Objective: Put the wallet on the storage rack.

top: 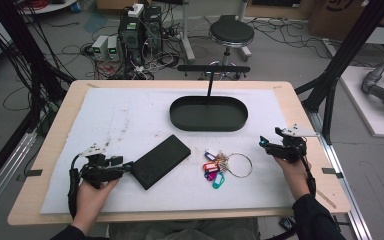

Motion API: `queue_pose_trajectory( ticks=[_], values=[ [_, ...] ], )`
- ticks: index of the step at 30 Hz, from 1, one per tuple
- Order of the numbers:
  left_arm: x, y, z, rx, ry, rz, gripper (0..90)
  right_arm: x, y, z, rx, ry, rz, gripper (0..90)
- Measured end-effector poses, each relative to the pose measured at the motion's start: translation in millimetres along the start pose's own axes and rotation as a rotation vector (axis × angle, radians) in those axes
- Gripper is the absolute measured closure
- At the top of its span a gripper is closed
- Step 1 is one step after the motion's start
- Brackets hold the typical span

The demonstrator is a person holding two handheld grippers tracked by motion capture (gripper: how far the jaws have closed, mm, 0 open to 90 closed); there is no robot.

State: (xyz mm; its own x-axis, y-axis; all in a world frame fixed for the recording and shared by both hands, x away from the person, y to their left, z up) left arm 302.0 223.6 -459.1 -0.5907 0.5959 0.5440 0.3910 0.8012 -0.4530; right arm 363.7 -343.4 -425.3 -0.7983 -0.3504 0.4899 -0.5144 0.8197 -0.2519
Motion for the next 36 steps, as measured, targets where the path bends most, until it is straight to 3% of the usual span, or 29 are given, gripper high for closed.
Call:
queue_pose_trajectory(
  ticks=[4, 7, 9, 14, 16, 20, 25, 28, 29, 30, 33, 36],
  values=[
    [-2.9, 0.3, 0.8, 0.049, 0.021, 0.026, 45.7, 0.1, -0.1, 0.2, 0.001, 0.003, 0.001, 30.0],
    [-3.1, -0.2, 2.1, 0.063, 0.031, 0.060, 57.2, 0.0, -0.3, 0.3, 0.000, 0.005, 0.001, 30.0],
    [-4.6, -1.3, 3.0, 0.096, 0.044, 0.087, 60.4, -0.1, 0.0, 0.3, 0.002, 0.008, -0.001, 30.0],
    [-5.2, 0.3, 2.5, 0.137, 0.063, 0.103, 60.8, 0.0, 0.8, -0.1, 0.004, 0.005, 0.003, 30.0],
    [-5.6, -1.0, 2.2, 0.129, 0.069, 0.105, 61.9, 0.1, 0.7, -0.1, 0.005, 0.007, 0.002, 30.0],
    [-4.4, -7.3, 0.7, 0.063, 0.069, 0.093, 68.3, 0.1, 0.6, -0.2, 0.003, 0.004, 0.004, 30.0],
    [-3.0, -15.0, -0.9, -0.020, 0.035, 0.115, 75.0, 0.2, 0.7, -0.6, 0.005, 0.001, 0.006, 30.1],
    [0.8, -22.5, -4.9, -0.099, -0.019, 0.126, 77.3, -0.1, 1.0, -1.0, 0.005, -0.002, 0.008, 30.1],
    [3.7, -28.9, -7.5, -0.165, -0.056, 0.124, 78.3, 0.1, 1.0, -1.1, 0.008, -0.003, 0.009, 30.2],
    [3.7, -28.9, -7.5, -0.165, -0.056, 0.124, 78.8, 0.1, 1.0, -1.1, 0.008, -0.003, 0.009, 30.2],
    [8.5, -41.7, -11.8, -0.288, -0.120, 0.121, 79.2, 0.4, 0.8, -1.4, 0.010, -0.007, 0.013, 30.1],
    [12.1, -50.8, -14.2, -0.382, -0.174, 0.132, 79.6, 1.4, 1.4, -1.9, 0.010, -0.012, 0.014, 30.2]
  ],
)
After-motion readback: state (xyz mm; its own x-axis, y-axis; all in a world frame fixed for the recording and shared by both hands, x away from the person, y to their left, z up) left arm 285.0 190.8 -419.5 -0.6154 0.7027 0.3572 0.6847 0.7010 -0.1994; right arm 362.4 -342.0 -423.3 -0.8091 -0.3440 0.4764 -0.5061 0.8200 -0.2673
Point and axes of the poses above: each handheld gripper's, and its own axes: x roughly backward along the jaws, z roughly out of its underside, y roughly to its left, the point moved 1 cm from there along -x, roughly forward along the jaws, and after that the axes turned 10 degrees about x, right-handed, at the moved point
